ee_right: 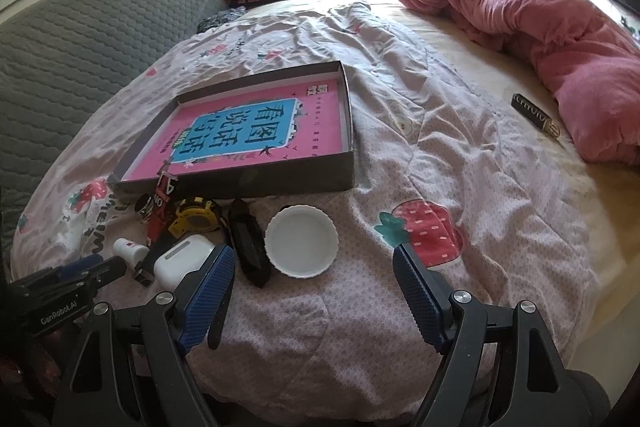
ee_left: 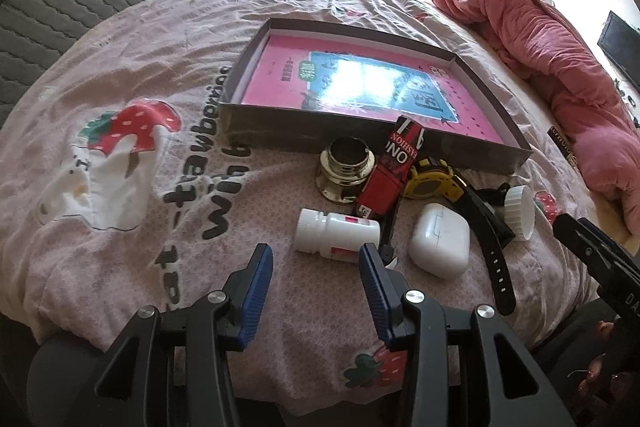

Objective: Organize rigid objects
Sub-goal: 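Grasp the white pill bottle with the left tool while the right tool grasps the white lid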

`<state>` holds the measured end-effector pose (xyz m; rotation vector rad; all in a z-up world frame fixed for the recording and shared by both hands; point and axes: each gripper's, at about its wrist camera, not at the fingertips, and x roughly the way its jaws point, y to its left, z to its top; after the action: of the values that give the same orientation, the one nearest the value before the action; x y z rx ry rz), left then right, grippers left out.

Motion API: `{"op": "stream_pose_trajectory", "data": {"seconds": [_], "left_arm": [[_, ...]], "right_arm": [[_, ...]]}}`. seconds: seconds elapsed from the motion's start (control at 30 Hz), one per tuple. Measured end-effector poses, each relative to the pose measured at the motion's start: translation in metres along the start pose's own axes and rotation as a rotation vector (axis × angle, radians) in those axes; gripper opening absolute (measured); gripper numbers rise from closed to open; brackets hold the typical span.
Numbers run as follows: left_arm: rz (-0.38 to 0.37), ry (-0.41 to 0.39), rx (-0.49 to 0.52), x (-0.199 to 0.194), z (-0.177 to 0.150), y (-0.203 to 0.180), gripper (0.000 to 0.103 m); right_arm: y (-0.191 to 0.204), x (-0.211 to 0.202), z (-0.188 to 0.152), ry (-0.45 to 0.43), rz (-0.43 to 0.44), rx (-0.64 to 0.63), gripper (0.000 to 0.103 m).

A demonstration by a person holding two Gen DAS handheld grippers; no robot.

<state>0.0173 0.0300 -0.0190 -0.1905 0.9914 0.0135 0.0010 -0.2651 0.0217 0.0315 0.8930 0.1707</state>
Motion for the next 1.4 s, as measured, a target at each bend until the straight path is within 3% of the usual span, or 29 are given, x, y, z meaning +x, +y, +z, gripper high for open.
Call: {"op": "stream_pose_trajectory", "data": {"seconds": [0.43, 0.9, 1.27, 1.4], "left_arm": [[-0.072, 0.003, -0.003, 0.006, 0.006, -0.003, 0.045], [-0.065, 0.006, 0.011, 0.015, 0.01, -0.008, 0.047], [-0.06, 0.007, -0.024, 0.027, 0.013, -0.003, 0.05], [-0.046, 0.043, -0.03, 0.036, 0.014, 0.0, 0.048]], "right_arm": [[-0.004, 0.015, 0.004, 0.018, 0.002, 0.012, 0.082], [0.004, 0.043, 0.004, 0.08, -0.022, -0.042, 0.082], [-0.004, 0.063, 0.007, 0.113, -0.052, -0.009, 0.082], [-0.006, 0.068, 0.007, 0.133, -0.048, 0.002, 0.082]]}}
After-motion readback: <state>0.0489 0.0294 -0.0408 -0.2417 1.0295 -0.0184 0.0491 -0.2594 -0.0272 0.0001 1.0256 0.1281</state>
